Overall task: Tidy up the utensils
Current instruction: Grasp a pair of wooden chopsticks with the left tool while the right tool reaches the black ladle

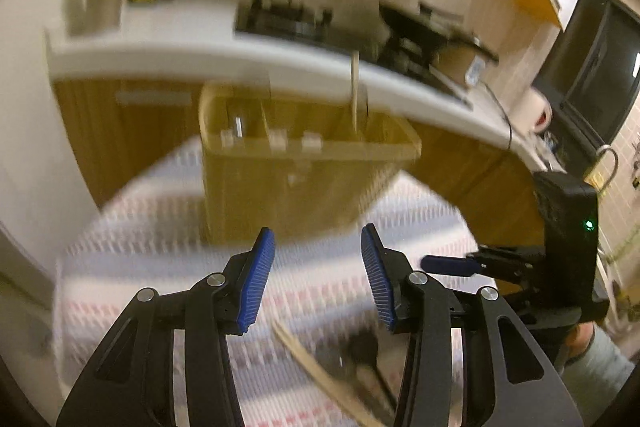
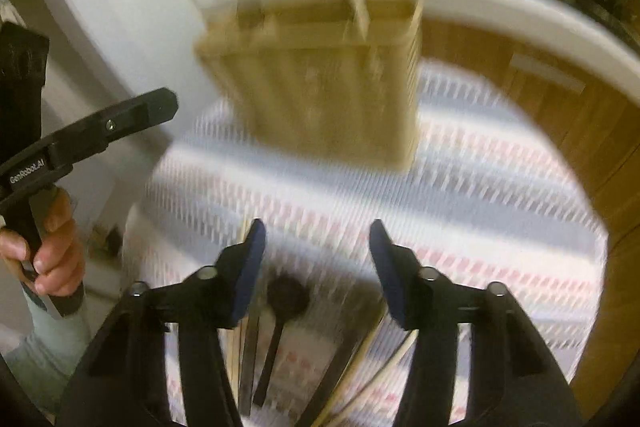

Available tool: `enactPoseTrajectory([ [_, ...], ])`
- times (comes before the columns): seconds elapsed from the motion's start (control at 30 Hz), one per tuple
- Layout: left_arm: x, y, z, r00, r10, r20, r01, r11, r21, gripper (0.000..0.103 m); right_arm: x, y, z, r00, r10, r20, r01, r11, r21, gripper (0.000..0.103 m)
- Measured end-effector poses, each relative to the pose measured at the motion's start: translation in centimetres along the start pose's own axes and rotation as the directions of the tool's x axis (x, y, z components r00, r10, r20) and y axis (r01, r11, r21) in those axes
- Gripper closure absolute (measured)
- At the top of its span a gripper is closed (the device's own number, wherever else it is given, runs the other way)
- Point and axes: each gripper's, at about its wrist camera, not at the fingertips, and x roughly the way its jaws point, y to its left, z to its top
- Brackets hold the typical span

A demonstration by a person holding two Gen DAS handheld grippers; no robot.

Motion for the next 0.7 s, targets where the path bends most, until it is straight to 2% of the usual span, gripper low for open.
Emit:
enactPoseTrajectory([
  [0.1, 1.4, 0.4, -1.9, 0.997, -0.031, -0.070, 0.030, 0.999, -0.021, 0.063, 2.4, 0.8, -1.6, 0.994, 0.010, -0.110, -0.010, 1.000, -0.004, 0.066],
  [0.23, 3.3, 0.9, -4.6, 0.985, -0.072, -0.158, 0.066, 0.997, -0.046, 0.068, 4.4, 2.1, -3.5, 0.981, 0.009, -0.194, -0.014, 1.000, -0.022, 0.072],
  [0.4, 4.9, 0.5, -7.3, 0.963, -0.101, -0.250, 0.092, 0.995, -0.049, 0.074, 5.0, 3.5, -4.6, 0.979, -0.048, -0.197, 0.037, 0.998, -0.060, 0.080],
  [0.5, 5.3, 0.1, -8.6, 0.955, -0.108, -0.276, 0.100, 0.994, -0.044, 0.076, 5.2, 4.1, -4.8, 0.979, -0.066, -0.191, 0.056, 0.997, -0.060, 0.081],
  [0.57, 5.3, 0.0, -9.2, 0.956, -0.095, -0.277, 0.087, 0.995, -0.041, 0.076, 5.3, 4.5, -5.0, 0.978, -0.088, -0.186, 0.076, 0.994, -0.074, 0.081],
  [0.7, 5.6, -0.4, -10.0, 0.960, -0.005, -0.280, 0.001, 1.000, -0.018, 0.075, 6.7, 6.1, -5.3, 0.971, -0.166, -0.173, 0.144, 0.981, -0.131, 0.081],
])
